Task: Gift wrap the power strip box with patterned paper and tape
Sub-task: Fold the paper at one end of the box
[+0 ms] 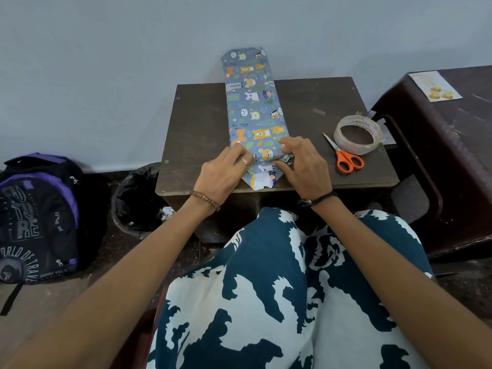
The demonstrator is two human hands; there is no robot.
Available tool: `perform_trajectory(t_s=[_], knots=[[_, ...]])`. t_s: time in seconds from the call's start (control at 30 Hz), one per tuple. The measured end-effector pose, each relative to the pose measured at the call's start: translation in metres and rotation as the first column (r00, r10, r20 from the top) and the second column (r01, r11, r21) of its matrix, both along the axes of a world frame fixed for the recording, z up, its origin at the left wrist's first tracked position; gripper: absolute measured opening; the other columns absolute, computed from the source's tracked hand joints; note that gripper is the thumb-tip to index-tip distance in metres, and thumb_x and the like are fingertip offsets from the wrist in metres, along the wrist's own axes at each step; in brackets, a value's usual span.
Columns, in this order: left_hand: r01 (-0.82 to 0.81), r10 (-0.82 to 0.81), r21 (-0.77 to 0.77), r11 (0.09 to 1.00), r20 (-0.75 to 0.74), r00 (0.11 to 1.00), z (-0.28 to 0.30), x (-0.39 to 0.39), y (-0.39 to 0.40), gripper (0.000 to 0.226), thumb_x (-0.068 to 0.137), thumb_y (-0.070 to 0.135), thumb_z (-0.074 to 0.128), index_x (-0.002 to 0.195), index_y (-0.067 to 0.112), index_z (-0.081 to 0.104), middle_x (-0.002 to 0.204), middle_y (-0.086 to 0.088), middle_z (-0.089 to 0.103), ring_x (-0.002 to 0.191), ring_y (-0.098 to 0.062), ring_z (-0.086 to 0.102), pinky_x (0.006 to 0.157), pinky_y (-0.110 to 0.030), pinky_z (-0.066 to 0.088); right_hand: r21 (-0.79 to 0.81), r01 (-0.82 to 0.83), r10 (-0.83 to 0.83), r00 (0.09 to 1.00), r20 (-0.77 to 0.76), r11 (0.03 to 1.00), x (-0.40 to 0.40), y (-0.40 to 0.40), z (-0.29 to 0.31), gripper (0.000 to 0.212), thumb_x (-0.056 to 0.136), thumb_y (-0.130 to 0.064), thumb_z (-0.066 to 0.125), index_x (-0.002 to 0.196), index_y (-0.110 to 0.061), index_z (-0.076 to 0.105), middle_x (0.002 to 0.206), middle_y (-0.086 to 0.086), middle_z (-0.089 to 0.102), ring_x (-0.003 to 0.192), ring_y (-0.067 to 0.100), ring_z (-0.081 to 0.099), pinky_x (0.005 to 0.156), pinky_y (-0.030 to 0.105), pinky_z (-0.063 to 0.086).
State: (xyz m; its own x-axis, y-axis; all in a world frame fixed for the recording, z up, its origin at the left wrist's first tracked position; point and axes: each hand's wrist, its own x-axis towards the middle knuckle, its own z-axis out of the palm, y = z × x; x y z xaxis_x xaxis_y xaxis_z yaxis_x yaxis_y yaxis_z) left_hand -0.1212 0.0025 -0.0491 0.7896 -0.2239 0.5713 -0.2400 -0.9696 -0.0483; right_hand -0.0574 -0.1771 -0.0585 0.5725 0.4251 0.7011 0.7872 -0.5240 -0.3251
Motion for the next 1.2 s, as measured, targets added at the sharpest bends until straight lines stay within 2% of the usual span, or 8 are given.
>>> perform_trajectory(t_s=[0.13,0.27,0.33,0.4,0.53,0.83,1.13,1.2], knots=[[-0.016,0.015,-0.04,0.999,-0.017,1.0,0.005,0.001,-0.001,0.026,0.085,0.021,0.064,0.091,0.016,0.039,0.079,-0.006,0.059,0.065,-0.019,0.059,0.031,-0.028,0.04,0.048,-0.006,0.012,0.99,-0.139,0.999,0.003,-0.004,0.002,0.056,0.068,-0.012,0.08,0.114,-0.007,0.049,0.092,0.009,0.065,0.086,0.027,0.064,0.067,0.036,0.055],[-0.041,0.03,-0.086,0.995,-0.125,0.992,0.01,-0.001,0.0,0.023,0.087,0.024,0.062,0.108,0.014,0.059,0.096,-0.006,0.06,0.079,-0.02,0.061,0.036,-0.028,0.044,0.092,-0.122,0.146,0.929,-0.339,0.988,0.006,-0.019,0.002,0.049,0.076,-0.005,0.068,0.119,-0.002,0.046,0.108,-0.005,0.059,0.106,0.019,0.06,0.09,0.041,0.051],[-0.057,0.042,-0.084,0.995,-0.174,0.984,0.011,0.0,0.002,0.032,0.091,0.031,0.054,0.12,0.018,0.058,0.109,-0.002,0.059,0.088,-0.017,0.059,0.039,-0.029,0.046,0.098,-0.149,0.175,0.914,-0.367,0.984,0.006,-0.02,0.001,0.045,0.076,0.006,0.058,0.119,-0.001,0.047,0.111,-0.008,0.055,0.11,0.019,0.059,0.095,0.043,0.049],[-0.068,0.05,-0.078,0.995,-0.207,0.977,0.014,0.001,0.002,0.036,0.094,0.04,0.045,0.125,0.025,0.056,0.121,0.004,0.056,0.093,-0.014,0.056,0.041,-0.024,0.042,0.093,-0.131,0.155,0.93,-0.334,0.987,0.006,-0.019,0.0,0.04,0.077,0.012,0.056,0.115,0.0,0.051,0.111,-0.003,0.058,0.109,0.022,0.059,0.094,0.043,0.049],[-0.077,0.067,-0.028,0.997,-0.255,0.965,0.024,0.005,-0.003,0.036,0.095,0.043,0.038,0.123,0.031,0.059,0.126,0.012,0.057,0.09,-0.014,0.051,0.044,-0.016,0.015,0.064,-0.095,0.108,0.966,-0.234,0.993,0.007,-0.015,0.0,0.029,0.078,0.008,0.061,0.105,0.001,0.058,0.105,0.01,0.064,0.099,0.024,0.062,0.085,0.04,0.053],[-0.092,0.101,0.041,0.995,-0.409,0.907,0.03,0.007,0.0,0.046,0.092,0.025,0.041,0.137,0.035,0.041,0.139,0.018,0.044,0.101,-0.013,0.042,0.046,-0.017,0.016,-0.03,-0.066,0.064,0.997,-0.052,0.997,0.005,-0.014,0.003,0.009,0.081,0.005,0.058,0.084,0.0,0.065,0.084,0.014,0.063,0.076,0.028,0.063,0.057,0.037,0.053],[-0.015,0.011,-0.005,1.0,-0.399,0.917,0.026,0.004,0.01,0.057,0.08,0.018,0.048,0.136,0.03,0.046,0.138,0.013,0.048,0.099,-0.018,0.048,0.048,-0.015,0.022,-0.055,-0.159,0.155,0.985,-0.072,0.986,0.007,-0.023,0.007,0.006,0.082,-0.003,0.066,0.083,0.002,0.069,0.099,0.015,0.068,0.092,0.028,0.067,0.069,0.042,0.057],[0.017,-0.023,-0.019,1.0,-0.389,0.921,0.025,0.004,0.012,0.059,0.078,0.015,0.049,0.135,0.029,0.046,0.138,0.011,0.048,0.099,-0.019,0.049,0.051,-0.017,0.028,-0.064,-0.16,0.156,0.986,-0.06,0.985,0.006,-0.023,0.007,0.006,0.083,-0.001,0.065,0.085,0.001,0.07,0.1,0.014,0.068,0.094,0.027,0.067,0.072,0.042,0.057]])
